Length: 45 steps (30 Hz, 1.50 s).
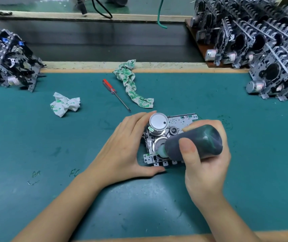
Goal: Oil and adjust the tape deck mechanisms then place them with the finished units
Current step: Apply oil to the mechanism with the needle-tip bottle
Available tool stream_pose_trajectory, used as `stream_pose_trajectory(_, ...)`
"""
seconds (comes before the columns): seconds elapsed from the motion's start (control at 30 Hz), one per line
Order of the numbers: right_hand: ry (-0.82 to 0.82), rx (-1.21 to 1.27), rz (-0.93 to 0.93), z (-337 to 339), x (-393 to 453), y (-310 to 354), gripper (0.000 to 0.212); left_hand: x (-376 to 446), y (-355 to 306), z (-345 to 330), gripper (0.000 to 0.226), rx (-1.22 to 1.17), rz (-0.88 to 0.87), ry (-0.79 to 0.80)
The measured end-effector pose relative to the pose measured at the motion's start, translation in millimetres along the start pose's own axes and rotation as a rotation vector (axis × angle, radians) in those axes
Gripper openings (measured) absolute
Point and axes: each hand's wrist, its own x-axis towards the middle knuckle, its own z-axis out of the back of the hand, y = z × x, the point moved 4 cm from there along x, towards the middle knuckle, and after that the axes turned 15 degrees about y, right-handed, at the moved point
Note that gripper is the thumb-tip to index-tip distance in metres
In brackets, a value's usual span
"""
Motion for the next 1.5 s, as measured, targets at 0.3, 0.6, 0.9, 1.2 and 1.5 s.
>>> stream_pose_trajectory(0.3,-0.403,0.608,-0.369,47,27,-17,0.025,2,3,0,0.095,-0.180,0.018,0.112)
stream_pose_trajectory(0.6,-0.225,0.598,-0.519,66,64,-31,0.030,2,7,1,0.078,-0.439,0.081,0.119)
stream_pose_trajectory(0.9,-0.474,0.993,-0.472,84,58,-42,0.026,38,-26,8,0.025,-0.321,0.420,-0.286)
stream_pose_trajectory(1.2,-0.357,1.010,-0.470,45,48,-26,0.031,58,-53,-3,0.027,-2.068,-0.169,-0.090)
stream_pose_trajectory(1.5,-0.230,0.611,-0.462,28,37,-18,0.024,61,-43,-38,0.043,-2.259,-0.037,-0.133)
